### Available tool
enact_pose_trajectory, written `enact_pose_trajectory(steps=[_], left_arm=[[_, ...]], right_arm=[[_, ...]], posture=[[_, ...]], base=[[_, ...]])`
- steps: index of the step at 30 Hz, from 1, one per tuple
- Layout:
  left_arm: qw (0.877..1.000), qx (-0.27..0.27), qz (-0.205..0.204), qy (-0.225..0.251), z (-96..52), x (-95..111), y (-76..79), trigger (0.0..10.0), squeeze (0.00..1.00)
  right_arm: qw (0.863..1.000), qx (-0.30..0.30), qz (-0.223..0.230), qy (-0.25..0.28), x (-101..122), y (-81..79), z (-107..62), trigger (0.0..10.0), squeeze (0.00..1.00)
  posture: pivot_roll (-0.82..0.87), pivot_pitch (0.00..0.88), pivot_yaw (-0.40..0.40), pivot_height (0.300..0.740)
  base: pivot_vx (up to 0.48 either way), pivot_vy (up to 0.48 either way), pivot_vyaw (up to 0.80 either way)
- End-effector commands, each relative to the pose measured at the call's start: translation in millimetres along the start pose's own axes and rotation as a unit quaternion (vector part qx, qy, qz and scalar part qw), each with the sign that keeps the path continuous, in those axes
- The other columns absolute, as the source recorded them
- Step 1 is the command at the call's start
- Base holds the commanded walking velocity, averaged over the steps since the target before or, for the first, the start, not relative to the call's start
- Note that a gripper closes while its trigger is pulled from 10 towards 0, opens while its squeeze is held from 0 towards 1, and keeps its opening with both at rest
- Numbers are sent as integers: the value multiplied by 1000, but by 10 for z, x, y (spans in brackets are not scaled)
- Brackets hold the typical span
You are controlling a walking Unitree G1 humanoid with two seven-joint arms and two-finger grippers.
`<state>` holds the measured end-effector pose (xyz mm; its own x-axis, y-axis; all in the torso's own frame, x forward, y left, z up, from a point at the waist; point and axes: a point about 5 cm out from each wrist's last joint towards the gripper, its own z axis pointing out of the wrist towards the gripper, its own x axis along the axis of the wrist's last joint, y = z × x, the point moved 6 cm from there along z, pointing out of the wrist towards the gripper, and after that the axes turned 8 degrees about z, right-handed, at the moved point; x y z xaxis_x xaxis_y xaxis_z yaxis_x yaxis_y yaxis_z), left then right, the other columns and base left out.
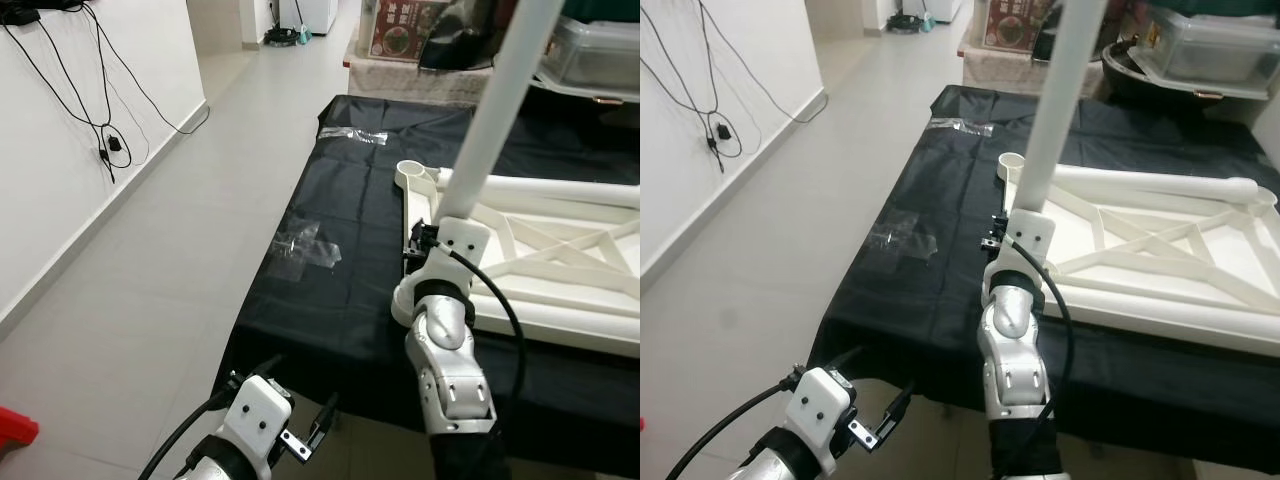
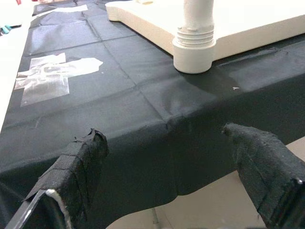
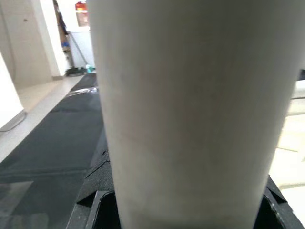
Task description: Building children table
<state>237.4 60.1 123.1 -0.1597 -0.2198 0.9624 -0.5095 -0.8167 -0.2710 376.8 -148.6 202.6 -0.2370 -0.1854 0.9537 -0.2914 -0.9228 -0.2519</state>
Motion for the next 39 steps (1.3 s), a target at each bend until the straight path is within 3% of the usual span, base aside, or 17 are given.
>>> enact_pose_trajectory(steps=[1,2,3,6,7,12,13,18,23,26,28,30,31,32,36,38,39], left_arm=[[1000,-5,-6,-12,-11,-48,38,10000,0],[1000,-6,-6,-12,-8,-48,43,10000,0],[1000,-6,-6,-12,-6,-48,48,10000,0],[1000,-6,-6,-12,-5,-49,51,10000,0],[1000,-7,-6,-11,-2,-47,52,10000,0],[1000,-7,-5,-9,8,-36,56,10000,0],[1000,-6,-1,-5,11,-18,51,10000,0],[1000,-3,0,2,27,23,40,10000,0],[1000,-1,-2,-1,23,-3,30,10000,0],[1000,-2,-3,-3,22,-11,32,10000,0],[1000,-2,-3,-3,22,-11,32,10000,0],[1000,-3,-2,-3,19,-13,36,10000,0],[1000,-3,-2,-3,19,-13,36,10000,0],[1000,-3,-2,-4,14,-14,39,10000,0],[1000,-4,-3,-5,11,-17,46,10000,0],[1000,-4,-3,-5,11,-17,46,10000,0],[1000,-4,-3,-5,10,-18,51,10000,0]], right_arm=[[994,-36,51,-91,-418,-101,-159,0,0],[994,-19,58,-90,-405,-199,-159,7882,0],[993,19,72,-90,-386,-327,-164,10000,0],[992,44,80,-90,-373,-405,-170,10000,0],[992,56,74,-86,-351,-430,-169,10000,1000],[994,65,42,-72,-318,-286,-61,10000,957],[992,83,46,-78,-338,-230,3,10000,0],[979,171,65,-91,-354,-167,150,10000,0],[946,286,106,-110,-272,-217,229,10000,0],[898,410,85,-137,-202,-358,188,10000,0],[898,410,85,-137,-202,-358,188,10000,0],[840,510,87,-163,-150,-484,10,10000,0],[840,510,87,-163,-150,-484,10,10000,0],[785,586,86,-182,-102,-567,-151,10000,0],[724,656,68,-202,-105,-617,-349,10000,0],[724,656,68,-202,-105,-617,-349,10000,0],[698,680,57,-216,-139,-648,-427,10000,0]], posture=[[91,177,-42,740],[90,179,-43,740],[86,179,-44,740],[86,179,-44,740],[84,181,-46,740],[81,181,-48,740],[82,181,-48,740],[84,181,-46,740],[85,183,-46,740],[87,182,-46,740],[87,182,-46,740],[92,182,-48,740],[92,182,-48,740],[96,181,-50,740],[101,175,-51,740],[101,175,-51,740],[105,174,-53,740]], base=[[0,0,0],[0,0,0],[0,0,0],[0,0,0],[0,0,0],[0,0,0],[0,0,0],[0,0,0],[0,0,0],[0,0,0],[0,0,0],[0,0,0],[0,0,0],[0,0,0],[0,0,0],[0,0,0],[0,0,0]])
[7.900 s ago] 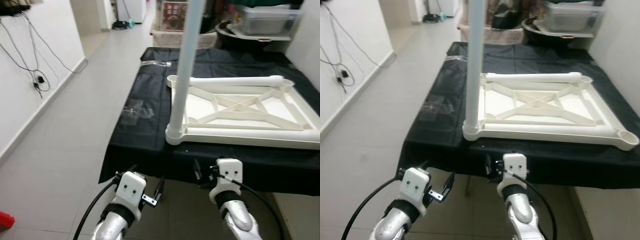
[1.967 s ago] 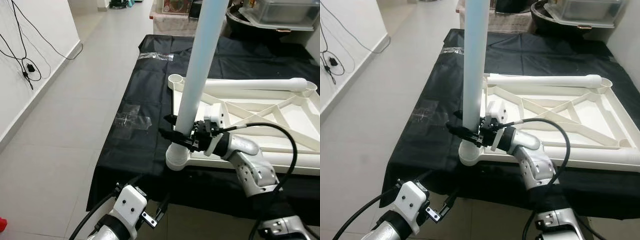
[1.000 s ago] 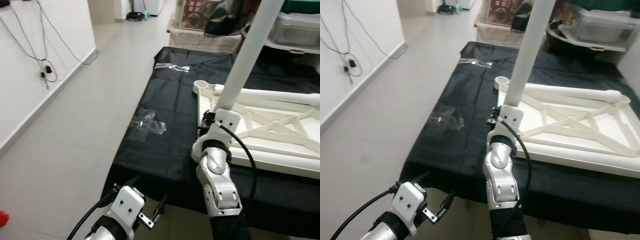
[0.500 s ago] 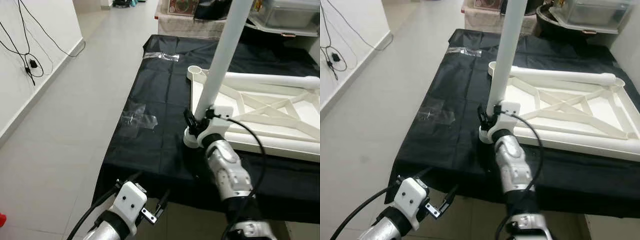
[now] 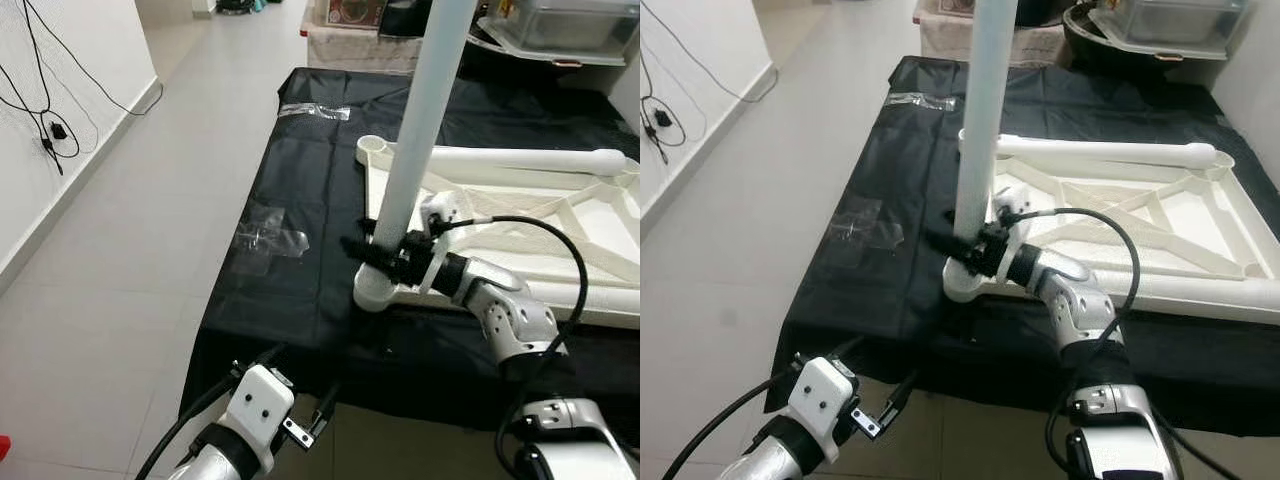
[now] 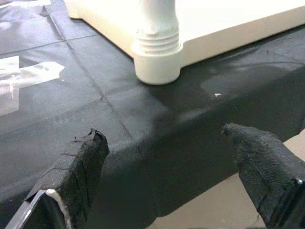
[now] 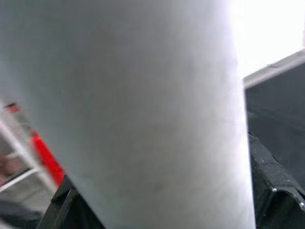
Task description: Building children table
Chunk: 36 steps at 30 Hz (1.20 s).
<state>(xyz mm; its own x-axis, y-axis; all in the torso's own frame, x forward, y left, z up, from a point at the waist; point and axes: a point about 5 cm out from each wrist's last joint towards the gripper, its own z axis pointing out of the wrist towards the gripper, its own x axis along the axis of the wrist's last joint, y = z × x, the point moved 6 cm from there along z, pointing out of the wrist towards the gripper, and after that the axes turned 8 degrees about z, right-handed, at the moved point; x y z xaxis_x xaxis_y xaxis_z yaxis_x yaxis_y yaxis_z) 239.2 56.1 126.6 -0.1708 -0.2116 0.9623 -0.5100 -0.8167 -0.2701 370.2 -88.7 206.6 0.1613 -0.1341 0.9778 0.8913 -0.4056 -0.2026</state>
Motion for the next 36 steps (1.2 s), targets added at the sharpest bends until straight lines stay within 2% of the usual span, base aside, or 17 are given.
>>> enact_pose_trajectory(steps=[1,5,6,10,17,19,20,21,22,23,24,25,27,29,30,33,36], left_arm=[[1000,-4,-2,-12,-28,-58,37,10000,0],[1000,-4,-3,-12,-30,-60,46,10000,0],[1000,-4,-3,-13,-30,-63,51,10000,0],[1000,-4,-3,-13,-29,-65,58,10000,0],[1000,-7,-3,-12,-27,-70,74,10000,0],[1000,-8,-3,-12,-28,-75,68,10000,0],[1000,-8,-3,-12,-28,-75,68,10000,0],[1000,-9,-3,-12,-29,-78,62,10000,0],[1000,-9,-3,-12,-29,-78,62,10000,0],[1000,-9,-3,-12,-29,-79,59,10000,0],[1000,-9,-3,-12,-29,-79,59,10000,0],[1000,-11,-2,-12,-29,-82,54,10000,0],[1000,-11,-2,-12,-29,-82,54,10000,0],[1000,-13,-2,-12,-25,-83,48,10000,0],[1000,-13,-1,-12,-23,-83,48,10000,0],[1000,-13,0,-12,-21,-82,46,10000,0],[1000,-12,1,-12,-19,-78,44,10000,0]], right_arm=[[998,52,12,-24,-118,-149,103,10000,0],[994,98,6,-48,-160,-244,197,10000,0],[992,115,1,-51,-156,-280,259,0,0],[991,122,-6,-49,-147,-298,296,0,0],[999,29,-33,-1,-115,-167,334,0,0],[989,-138,-36,42,-83,159,260,0,0],[989,-138,-36,42,-83,159,260,0,0],[968,-243,-40,56,-85,360,147,0,0],[968,-243,-40,56,-85,360,147,0,0],[940,-332,-43,69,-85,512,5,0,0],[940,-332,-43,69,-85,512,5,0,0],[881,-462,-44,91,-102,639,-292,0,0],[881,-462,-44,91,-102,639,-292,0,0],[783,-610,-28,118,-178,620,-718,0,0],[750,-649,-18,127,-219,561,-835,0,0],[738,-663,-5,128,-269,497,-817,0,0],[742,-657,4,131,-299,439,-717,0,0]], posture=[[105,174,-53,740],[110,170,-54,740],[113,165,-53,740],[113,161,-55,740],[103,153,-51,740],[94,153,-41,740],[94,153,-41,740],[90,154,-38,740],[90,154,-38,740],[90,154,-38,740],[90,154,-38,740],[81,156,-34,740],[81,156,-34,740],[88,160,-34,740],[88,162,-35,740],[89,163,-34,740],[88,165,-35,740]], base=[[0,0,0],[0,0,0],[0,0,0],[0,0,0],[0,0,0],[0,0,0],[0,0,0],[0,0,0],[0,0,0],[0,0,0],[0,0,0],[0,0,0],[0,0,0],[0,0,0],[0,0,0],[0,0,0],[0,0,0]])
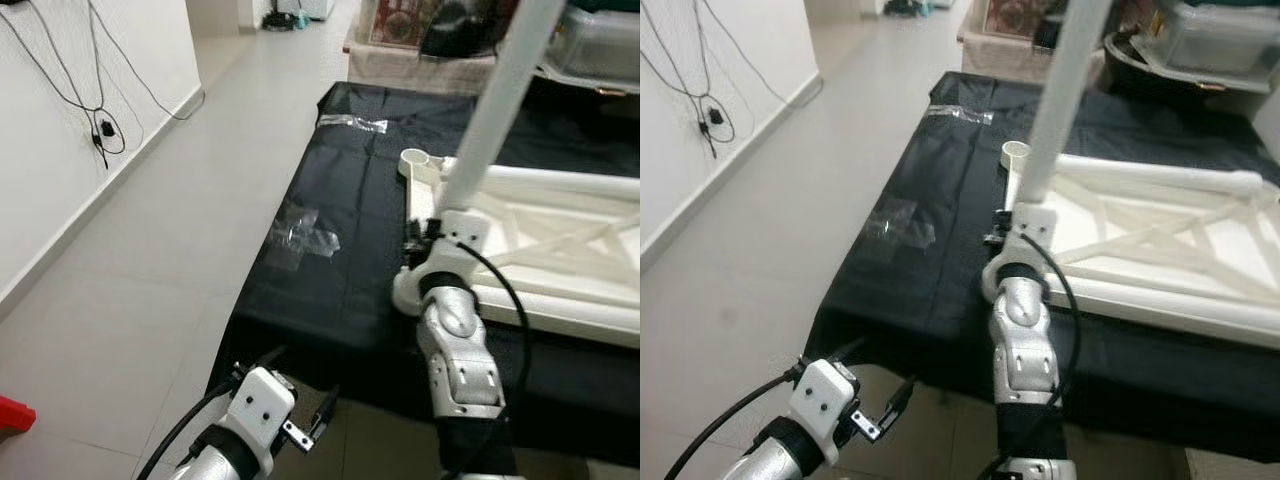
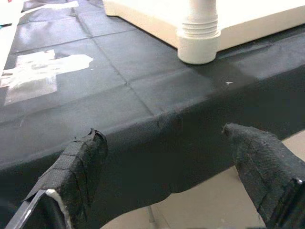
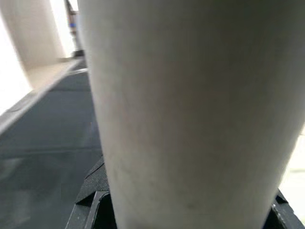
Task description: Building children table
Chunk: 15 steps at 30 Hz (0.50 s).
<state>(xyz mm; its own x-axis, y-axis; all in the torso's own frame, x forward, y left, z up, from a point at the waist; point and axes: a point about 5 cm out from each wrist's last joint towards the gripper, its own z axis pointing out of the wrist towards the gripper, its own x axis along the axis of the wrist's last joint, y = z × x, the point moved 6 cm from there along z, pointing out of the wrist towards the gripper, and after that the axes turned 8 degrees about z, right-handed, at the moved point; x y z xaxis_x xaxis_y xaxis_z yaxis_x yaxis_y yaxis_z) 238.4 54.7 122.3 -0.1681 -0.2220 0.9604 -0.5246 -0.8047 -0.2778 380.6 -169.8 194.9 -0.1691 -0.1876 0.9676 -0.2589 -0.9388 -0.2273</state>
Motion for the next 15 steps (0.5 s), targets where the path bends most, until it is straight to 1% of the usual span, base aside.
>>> enact_pose_trajectory(steps=[1,4,5,6,8,9,10,11,12,13,14,15], left_arm=[[1000,-1,-1,-5,-15,-26,10,10000,0],[1000,-1,-1,-5,-15,-26,10,10000,0],[1000,-1,5,-1,-11,-1,18,10000,0],[1000,3,9,4,-9,24,16,10000,0],[1000,3,9,4,-9,24,16,10000,0],[1000,7,12,10,-5,55,13,10000,0],[1000,7,12,10,-5,55,13,10000,0],[1000,9,13,14,-2,73,11,10000,0],[1000,9,13,14,-2,73,11,10000,0],[1000,11,13,20,6,100,11,10000,0],[1000,8,14,25,22,125,27,10000,0],[1000,8,14,25,22,125,27,10000,0]], right_arm=[[998,-9,22,-51,-298,-72,-114,10000,0],[998,-9,22,-51,-298,-72,-114,10000,0],[998,33,41,-35,-258,-231,-109,10000,1000],[995,85,51,-6,-161,-361,-75,10000,1000],[995,85,51,-6,-161,-361,-75,10000,1000],[987,144,62,14,-76,-480,-49,10000,0],[987,144,62,14,-76,-480,-49,10000,0],[981,180,68,27,-21,-542,-38,10000,0],[981,180,68,27,-21,-542,-38,10000,0],[971,223,82,16,-20,-621,-34,10000,0],[925,362,110,-38,-23,-812,-115,10000,0],[925,362,110,-38,-23,-812,-115,10000,0]], posture=[[88,165,-37,740],[88,165,-37,740],[91,166,-41,740],[86,168,-44,740],[86,168,-44,740],[84,169,-49,740],[84,169,-49,740],[84,169,-49,740],[84,169,-49,740],[83,170,-51,740],[81,171,-52,740],[81,171,-52,740]], base=[[0,0,0],[0,0,0],[0,0,0],[0,0,0],[0,0,0],[0,0,0],[0,0,0],[0,0,0],[0,0,0],[0,0,0],[0,0,0],[0,0,0]])
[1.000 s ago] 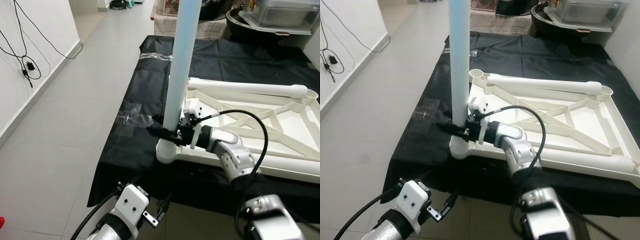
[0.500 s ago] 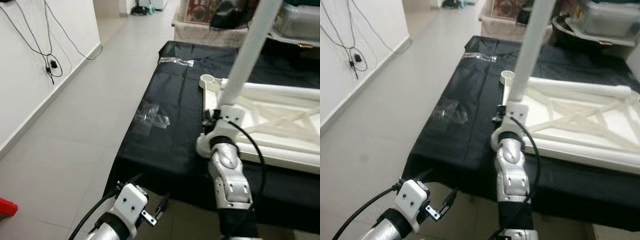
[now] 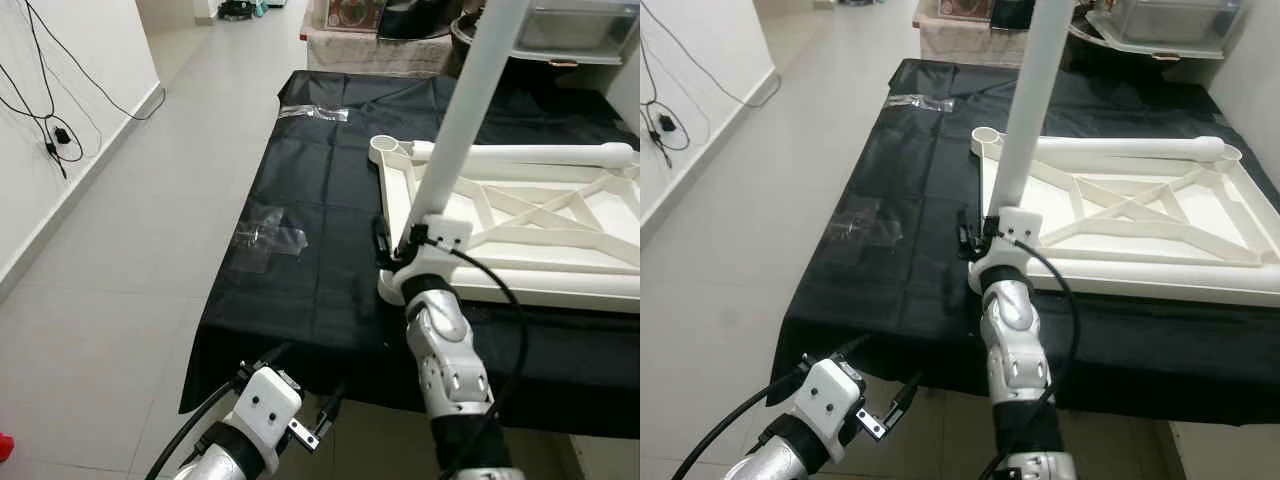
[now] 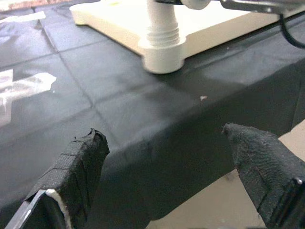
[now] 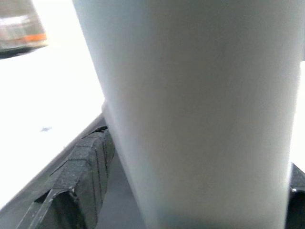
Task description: Building children table
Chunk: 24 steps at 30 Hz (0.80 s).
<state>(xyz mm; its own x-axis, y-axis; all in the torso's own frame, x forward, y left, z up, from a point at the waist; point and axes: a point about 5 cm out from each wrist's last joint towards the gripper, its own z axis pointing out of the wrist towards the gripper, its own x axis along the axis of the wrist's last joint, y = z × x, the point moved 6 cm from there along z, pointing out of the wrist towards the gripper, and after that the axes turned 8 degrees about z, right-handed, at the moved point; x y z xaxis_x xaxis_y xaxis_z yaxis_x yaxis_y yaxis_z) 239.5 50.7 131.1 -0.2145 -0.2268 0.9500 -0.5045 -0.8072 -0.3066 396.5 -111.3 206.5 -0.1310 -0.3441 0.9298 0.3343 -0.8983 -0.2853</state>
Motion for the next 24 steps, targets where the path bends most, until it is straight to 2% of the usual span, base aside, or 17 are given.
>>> enact_pose_trajectory(steps=[1,2,3,4,6,8,9,10,11,12,13,15,17,18,19,20,24], left_arm=[[1000,-1,-2,7,-10,35,23,10000,0],[1000,-1,-2,7,-10,35,23,10000,0],[1000,-1,-2,8,-7,37,27,10000,0],[1000,-1,-2,8,-7,37,27,10000,0],[1000,-3,-4,6,-4,23,34,10000,0],[1000,-3,-4,6,-4,23,34,10000,0],[1000,-4,-5,5,-4,20,34,10000,0],[1000,-4,-5,5,-4,20,34,10000,0],[1000,-4,-5,5,-4,20,35,10000,0],[1000,-3,-4,6,-5,22,34,10000,0],[1000,-3,-4,6,-5,22,34,10000,0],[1000,-2,-4,6,-8,25,35,10000,0],[1000,-2,-4,6,-8,25,35,10000,0],[1000,-2,-4,5,-10,24,37,10000,0],[1000,-2,-4,5,-10,24,37,10000,0],[1000,-2,-4,5,-11,23,39,10000,0],[1000,-2,-5,4,-10,19,45,10000,0]], right_arm=[[996,79,36,-19,-36,-220,16,10000,0],[996,79,36,-19,-36,-220,16,10000,0],[989,133,50,-40,-32,-306,-9,10000,0],[989,133,50,-40,-32,-306,-9,10000,0],[937,312,67,-143,-91,-513,-263,10000,0],[937,312,67,-143,-91,-513,-263,10000,0],[909,372,65,-176,-104,-574,-382,10000,0],[909,372,65,-176,-104,-574,-382,10000,0],[883,417,65,-203,-147,-632,-447,10000,0],[866,448,60,-216,-198,-712,-449,10000,0],[866,448,60,-216,-198,-712,-449,10000,0],[843,484,54,-227,-266,-828,-446,10000,0],[843,484,54,-227,-266,-828,-446,10000,0],[832,503,59,-229,-272,-886,-447,10000,0],[832,503,59,-229,-272,-886,-447,10000,0],[830,508,55,-225,-283,-922,-420,275,0],[863,464,22,-200,-351,-944,-284,0,0]], posture=[[81,171,-52,740],[81,171,-52,740],[81,171,-52,740],[81,171,-52,740],[83,168,-53,740],[83,168,-53,740],[83,171,-53,740],[83,171,-53,740],[88,170,-55,740],[97,173,-57,740],[97,173,-57,740],[99,173,-56,740],[99,173,-56,740],[101,173,-56,740],[101,173,-56,740],[104,173,-56,740],[101,173,-59,740]], base=[[0,0,0],[0,0,0],[0,0,0],[0,0,0],[0,0,0],[0,0,0],[0,0,0],[0,0,0],[0,0,0],[0,0,0],[0,0,0],[0,0,0],[0,0,0],[0,0,0],[0,0,0],[0,0,0],[0,0,0]])
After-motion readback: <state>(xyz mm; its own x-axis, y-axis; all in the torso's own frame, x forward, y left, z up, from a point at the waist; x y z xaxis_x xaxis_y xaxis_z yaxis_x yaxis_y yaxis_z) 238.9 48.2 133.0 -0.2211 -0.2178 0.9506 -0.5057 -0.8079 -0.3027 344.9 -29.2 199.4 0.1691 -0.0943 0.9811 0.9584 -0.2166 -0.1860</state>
